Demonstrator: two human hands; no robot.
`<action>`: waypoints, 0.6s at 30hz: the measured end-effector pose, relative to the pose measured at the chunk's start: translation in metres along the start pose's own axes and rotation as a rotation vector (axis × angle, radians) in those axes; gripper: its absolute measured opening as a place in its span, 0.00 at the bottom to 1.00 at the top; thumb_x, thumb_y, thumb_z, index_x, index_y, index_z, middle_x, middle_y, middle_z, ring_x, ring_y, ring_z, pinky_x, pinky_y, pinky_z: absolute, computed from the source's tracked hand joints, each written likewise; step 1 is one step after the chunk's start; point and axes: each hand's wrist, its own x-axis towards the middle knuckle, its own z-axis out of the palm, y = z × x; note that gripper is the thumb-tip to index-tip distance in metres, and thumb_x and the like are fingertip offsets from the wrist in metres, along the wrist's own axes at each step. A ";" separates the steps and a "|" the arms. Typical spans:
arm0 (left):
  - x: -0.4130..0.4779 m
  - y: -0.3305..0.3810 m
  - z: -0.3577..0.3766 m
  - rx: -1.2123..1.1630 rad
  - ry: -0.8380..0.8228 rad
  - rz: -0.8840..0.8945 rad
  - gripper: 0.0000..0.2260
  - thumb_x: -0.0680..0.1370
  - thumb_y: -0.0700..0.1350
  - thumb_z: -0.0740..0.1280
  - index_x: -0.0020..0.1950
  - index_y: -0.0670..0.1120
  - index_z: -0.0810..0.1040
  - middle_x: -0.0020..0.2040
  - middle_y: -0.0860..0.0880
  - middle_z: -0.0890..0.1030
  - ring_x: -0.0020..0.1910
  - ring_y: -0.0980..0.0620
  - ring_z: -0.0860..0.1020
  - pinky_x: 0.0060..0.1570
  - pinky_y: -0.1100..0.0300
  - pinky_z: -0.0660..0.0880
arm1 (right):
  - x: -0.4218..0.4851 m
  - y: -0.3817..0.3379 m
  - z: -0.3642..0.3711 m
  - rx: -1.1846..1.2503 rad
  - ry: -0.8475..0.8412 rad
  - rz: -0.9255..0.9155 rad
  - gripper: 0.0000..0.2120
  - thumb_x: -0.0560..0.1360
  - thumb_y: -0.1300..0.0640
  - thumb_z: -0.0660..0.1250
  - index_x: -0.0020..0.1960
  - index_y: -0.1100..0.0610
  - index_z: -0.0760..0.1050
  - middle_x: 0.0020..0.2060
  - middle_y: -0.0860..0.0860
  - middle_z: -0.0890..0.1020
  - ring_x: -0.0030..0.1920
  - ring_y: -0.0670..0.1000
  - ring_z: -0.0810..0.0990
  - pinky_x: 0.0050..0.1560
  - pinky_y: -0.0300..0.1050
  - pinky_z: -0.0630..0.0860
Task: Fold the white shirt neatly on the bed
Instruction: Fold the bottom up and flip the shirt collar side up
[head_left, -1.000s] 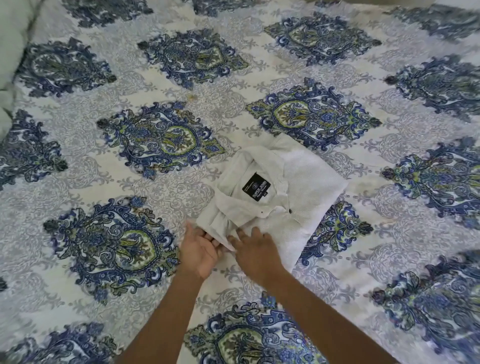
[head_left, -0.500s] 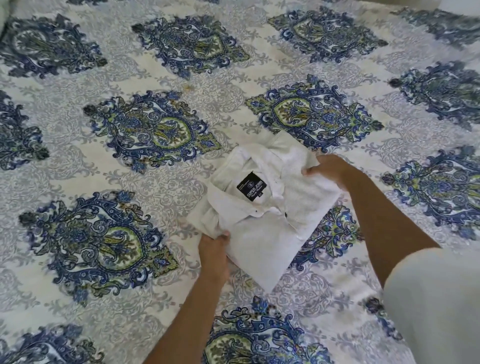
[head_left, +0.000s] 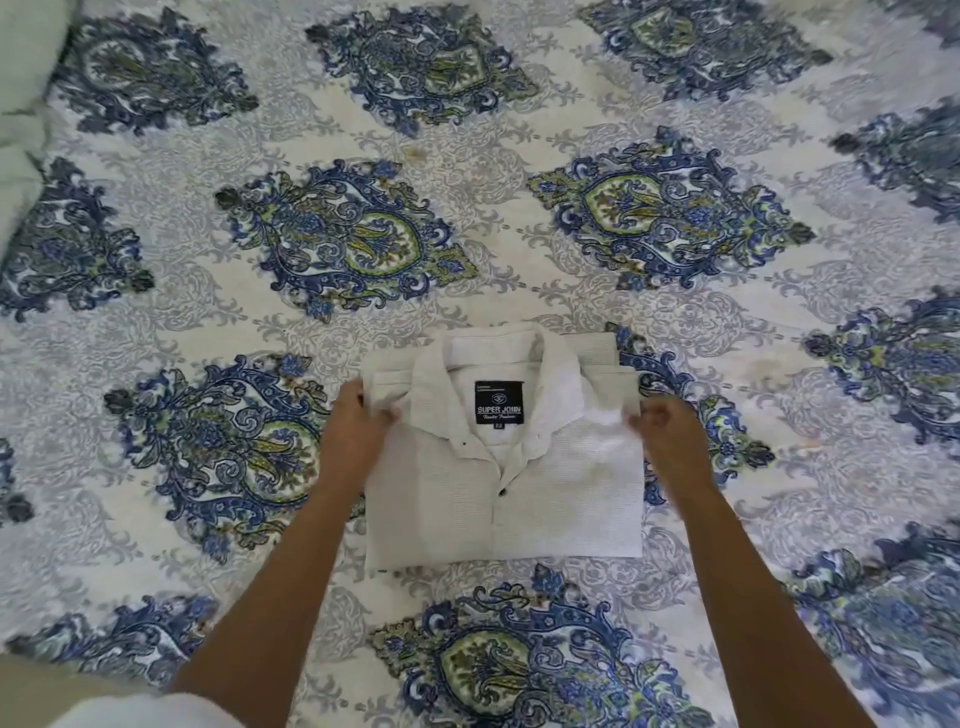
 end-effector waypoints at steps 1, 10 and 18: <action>-0.003 0.003 0.003 0.073 0.131 0.141 0.21 0.75 0.39 0.67 0.66 0.40 0.67 0.62 0.40 0.70 0.61 0.41 0.71 0.55 0.49 0.72 | 0.004 -0.008 0.000 0.030 0.065 -0.093 0.16 0.74 0.57 0.68 0.59 0.61 0.72 0.51 0.54 0.77 0.47 0.53 0.75 0.50 0.51 0.74; 0.026 0.015 -0.008 0.501 0.049 0.262 0.11 0.76 0.46 0.67 0.54 0.42 0.79 0.57 0.42 0.73 0.60 0.41 0.67 0.57 0.49 0.65 | 0.045 -0.039 0.007 -0.214 -0.047 -0.168 0.09 0.74 0.59 0.68 0.51 0.63 0.76 0.48 0.59 0.78 0.50 0.57 0.76 0.47 0.45 0.68; 0.046 0.025 -0.027 -0.106 0.034 0.164 0.06 0.76 0.39 0.67 0.42 0.44 0.70 0.49 0.44 0.71 0.47 0.49 0.70 0.45 0.58 0.66 | 0.049 -0.072 0.007 0.069 0.000 -0.332 0.05 0.71 0.69 0.67 0.43 0.60 0.77 0.33 0.48 0.76 0.35 0.46 0.72 0.32 0.30 0.69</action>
